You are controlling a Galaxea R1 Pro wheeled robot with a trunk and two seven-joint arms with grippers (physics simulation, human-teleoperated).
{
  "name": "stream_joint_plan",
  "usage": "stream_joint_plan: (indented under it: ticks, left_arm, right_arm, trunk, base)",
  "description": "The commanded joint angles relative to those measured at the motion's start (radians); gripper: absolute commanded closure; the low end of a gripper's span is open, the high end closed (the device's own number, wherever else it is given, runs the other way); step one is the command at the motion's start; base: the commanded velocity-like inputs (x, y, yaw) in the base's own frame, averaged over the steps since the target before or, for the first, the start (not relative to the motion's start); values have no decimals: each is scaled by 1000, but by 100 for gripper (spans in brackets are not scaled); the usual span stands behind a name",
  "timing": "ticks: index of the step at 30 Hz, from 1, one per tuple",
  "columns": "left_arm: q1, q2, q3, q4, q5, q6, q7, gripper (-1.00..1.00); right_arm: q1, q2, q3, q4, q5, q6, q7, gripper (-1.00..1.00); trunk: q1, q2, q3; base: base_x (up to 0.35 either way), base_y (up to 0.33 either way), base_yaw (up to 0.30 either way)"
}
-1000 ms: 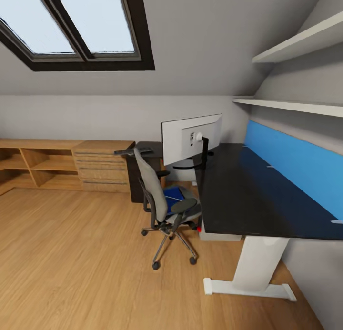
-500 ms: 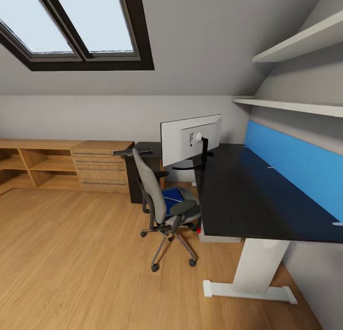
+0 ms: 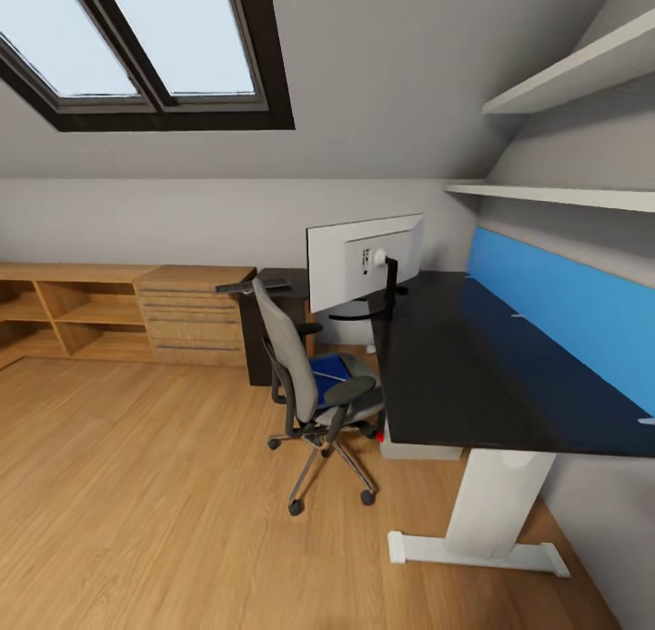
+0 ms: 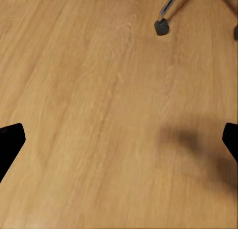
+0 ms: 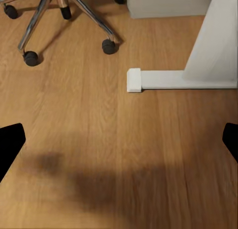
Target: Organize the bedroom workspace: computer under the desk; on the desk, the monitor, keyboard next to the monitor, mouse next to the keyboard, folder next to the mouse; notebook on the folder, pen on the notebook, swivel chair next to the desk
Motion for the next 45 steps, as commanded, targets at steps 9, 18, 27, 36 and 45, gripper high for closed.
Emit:
stream_joint_plan:
  ticks: [9, 18, 27, 36, 45]
  left_arm:
    - [0, -8, 1, -306, 7, 262, 2, -100]
    - [0, -10, 2, -424, 7, 310, -5, -100]
    - [0, -11, 1, -297, 6, 267, -12, -100]
    - [0, -12, -1, -261, 3, 221, -13, -100]
    - [0, -12, -3, -258, 3, 217, -13, -100]
  right_arm:
    - [0, 5, 0, -83, -43, -1, -5, -100]
    - [-2, -5, 5, -91, -41, 9, 1, -100]
    - [-2, -5, 7, -89, 36, 7, 4, -100]
    - [-2, -1, 21, -85, 46, 6, 4, -100]
    - [-2, -1, 63, -82, 46, 7, 3, -100]
  trunk:
    - [35, -64, -29]
    - [69, -127, -57]
    - [104, -190, -86]
    - [138, -253, -114]
    - [173, -316, -142]
  base:
    - [0, 0, 0]
    - [0, 0, 0]
    - [0, 0, 0]
    - [0, 0, 0]
    - [0, 0, 0]
